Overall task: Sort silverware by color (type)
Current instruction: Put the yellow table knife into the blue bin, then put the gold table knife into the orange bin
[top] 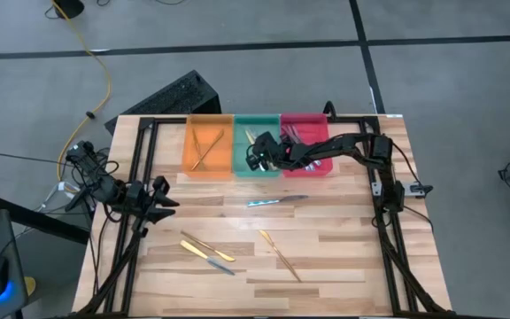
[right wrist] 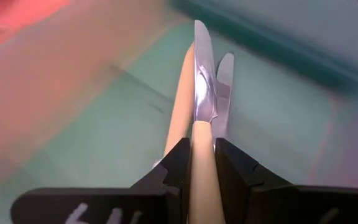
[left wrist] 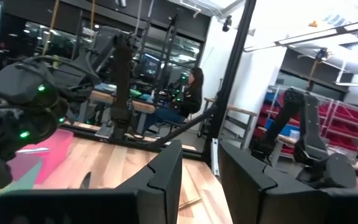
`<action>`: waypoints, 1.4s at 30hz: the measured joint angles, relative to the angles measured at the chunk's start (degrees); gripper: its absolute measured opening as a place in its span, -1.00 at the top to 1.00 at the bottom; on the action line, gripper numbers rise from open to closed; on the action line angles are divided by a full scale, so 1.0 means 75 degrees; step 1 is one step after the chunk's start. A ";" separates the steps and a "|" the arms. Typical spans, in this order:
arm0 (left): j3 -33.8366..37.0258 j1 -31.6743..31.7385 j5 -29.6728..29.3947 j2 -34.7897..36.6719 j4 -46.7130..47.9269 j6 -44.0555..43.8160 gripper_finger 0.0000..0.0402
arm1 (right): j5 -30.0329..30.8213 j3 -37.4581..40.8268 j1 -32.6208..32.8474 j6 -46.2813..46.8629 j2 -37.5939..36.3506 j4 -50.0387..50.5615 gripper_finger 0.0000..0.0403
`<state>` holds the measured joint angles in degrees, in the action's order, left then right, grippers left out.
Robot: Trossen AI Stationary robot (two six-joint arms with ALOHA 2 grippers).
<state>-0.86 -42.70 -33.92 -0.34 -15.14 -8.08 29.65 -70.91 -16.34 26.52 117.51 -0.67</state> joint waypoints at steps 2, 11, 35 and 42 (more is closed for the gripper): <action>0.0000 -0.0003 0.0124 0.0000 0.0007 0.0000 0.56 | -0.0004 0.0000 0.0000 -0.0028 0.0000 0.0039 0.61; 0.0000 -0.0002 0.0061 0.0000 0.0073 -0.0201 0.56 | -0.0466 0.0000 -0.0046 -0.0265 -0.0003 -0.0006 0.53; 0.0000 -0.0003 0.0079 0.0003 0.0168 -0.0657 0.56 | -0.0583 -0.1317 -0.0054 -0.1461 -0.0099 0.0119 0.19; 0.0000 -0.0003 0.0092 0.0003 0.0163 -0.0676 0.56 | -0.0599 -0.2502 0.0248 -0.2176 -0.0099 0.1400 0.20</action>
<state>-0.86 -42.72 -33.23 -0.32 -13.91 -13.15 25.16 -89.68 -14.48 10.20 116.77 9.83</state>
